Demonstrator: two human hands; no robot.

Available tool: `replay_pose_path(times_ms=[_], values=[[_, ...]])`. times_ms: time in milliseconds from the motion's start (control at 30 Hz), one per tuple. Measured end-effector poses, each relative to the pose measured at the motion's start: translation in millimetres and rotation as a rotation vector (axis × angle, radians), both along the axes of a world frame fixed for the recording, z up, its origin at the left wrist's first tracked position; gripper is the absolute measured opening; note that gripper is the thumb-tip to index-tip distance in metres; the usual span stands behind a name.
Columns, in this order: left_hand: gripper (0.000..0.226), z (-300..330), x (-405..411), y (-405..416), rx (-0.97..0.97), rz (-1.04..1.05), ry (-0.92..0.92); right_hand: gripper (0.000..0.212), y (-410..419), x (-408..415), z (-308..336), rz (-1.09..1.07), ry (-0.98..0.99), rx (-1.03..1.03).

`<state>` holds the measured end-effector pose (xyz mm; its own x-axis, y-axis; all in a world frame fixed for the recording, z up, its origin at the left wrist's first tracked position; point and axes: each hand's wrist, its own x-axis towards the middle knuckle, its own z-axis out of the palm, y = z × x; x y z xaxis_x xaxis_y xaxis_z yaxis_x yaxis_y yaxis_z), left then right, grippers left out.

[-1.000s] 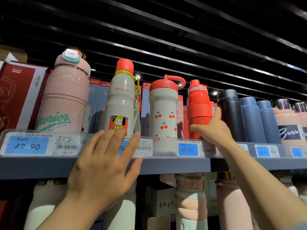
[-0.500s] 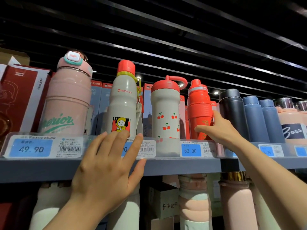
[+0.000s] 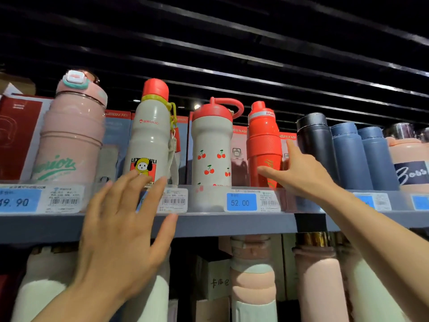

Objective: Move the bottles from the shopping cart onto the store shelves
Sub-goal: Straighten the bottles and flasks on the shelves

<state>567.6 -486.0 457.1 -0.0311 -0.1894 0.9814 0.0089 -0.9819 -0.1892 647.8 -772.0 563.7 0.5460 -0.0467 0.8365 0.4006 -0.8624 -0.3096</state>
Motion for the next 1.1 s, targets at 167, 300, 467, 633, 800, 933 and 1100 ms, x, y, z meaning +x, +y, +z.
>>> replay_pose_path(times_ms=[167,300,467,633,800,933,1100], values=[[0.055,10.4,30.1,-114.5,0.072,-0.126,-0.016,0.093,-21.7,9.8,3.9,0.198,0.055,0.001],[0.052,29.9,62.6,-193.9,-0.052,-0.085,-0.034,0.086,-26.6,31.0,1.5,0.452,0.046,-0.028],[0.054,26.4,60.0,-203.2,-0.209,-0.018,-0.024,0.086,-27.9,37.2,-3.3,0.532,-0.022,-0.039],[0.048,10.3,57.1,-194.6,-0.154,0.077,0.017,0.094,-31.6,30.4,-6.3,0.511,-0.061,-0.050],[0.048,3.2,56.7,-190.2,-0.142,0.115,0.047,0.099,-33.3,28.1,-7.6,0.503,-0.088,-0.051],[0.047,3.6,59.9,-187.9,-0.137,0.101,0.002,0.091,-58.8,25.5,-7.8,0.385,-0.346,-0.021],[0.047,2.1,64.0,-185.4,-0.138,0.091,-0.035,0.104,-109.4,44.2,1.2,0.077,-0.326,0.098]])
